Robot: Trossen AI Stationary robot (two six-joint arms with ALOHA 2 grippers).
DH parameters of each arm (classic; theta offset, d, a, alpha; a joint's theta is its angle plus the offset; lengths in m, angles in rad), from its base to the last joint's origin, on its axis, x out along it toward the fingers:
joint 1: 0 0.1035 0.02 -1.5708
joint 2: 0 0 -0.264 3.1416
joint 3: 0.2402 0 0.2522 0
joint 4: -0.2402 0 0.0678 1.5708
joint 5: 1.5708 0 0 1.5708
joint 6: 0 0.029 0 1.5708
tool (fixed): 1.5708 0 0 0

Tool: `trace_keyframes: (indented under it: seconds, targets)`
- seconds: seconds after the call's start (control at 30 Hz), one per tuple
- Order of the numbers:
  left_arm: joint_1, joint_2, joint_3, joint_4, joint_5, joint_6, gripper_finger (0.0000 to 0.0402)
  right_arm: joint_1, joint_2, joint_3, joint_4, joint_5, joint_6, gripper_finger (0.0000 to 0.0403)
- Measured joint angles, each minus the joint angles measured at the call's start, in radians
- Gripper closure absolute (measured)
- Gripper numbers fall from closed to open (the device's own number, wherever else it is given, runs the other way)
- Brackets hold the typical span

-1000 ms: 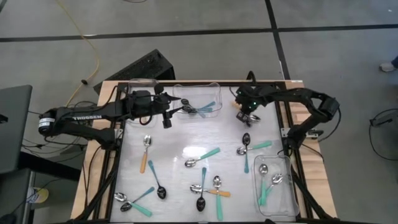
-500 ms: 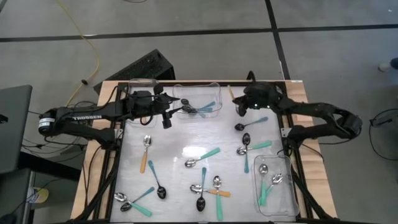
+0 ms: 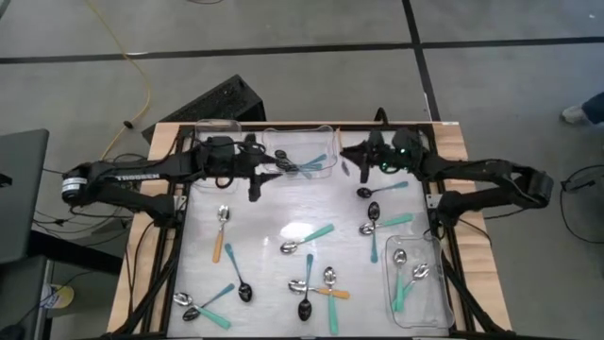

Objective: Sort silverware by color (type)
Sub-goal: Put the yellow spoon into the top left transparent bin

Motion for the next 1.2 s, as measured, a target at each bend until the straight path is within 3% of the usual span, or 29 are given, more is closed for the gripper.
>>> trace_keyframes:
  seconds: [0.27, 0.37, 0.6, 0.77, 1.2]
  targets:
    - [-0.048, 0.239, 0.000, 0.400, -0.011, -0.014, 0.0230, 0.202, 0.237, 0.155, 0.139, 0.000, -0.076, 0.0337]
    - [-0.030, 0.264, 0.000, 0.449, -0.012, -0.023, 0.0230, 0.229, 0.272, 0.191, 0.143, -0.003, -0.108, 0.0337]
    - [-0.018, 0.264, -0.001, 0.609, 0.112, -0.048, 0.0230, 0.260, 0.300, 0.220, 0.145, -0.023, -0.161, 0.0337]
    - [-0.034, 0.264, -0.001, 0.603, 0.016, -0.056, 0.0230, 0.250, 0.293, 0.224, 0.147, -0.024, -0.202, 0.0337]
    - [-0.034, 0.263, -0.001, 0.638, 0.012, -0.111, 0.0230, 0.244, 0.325, 0.264, 0.174, -0.022, -0.227, 0.0337]
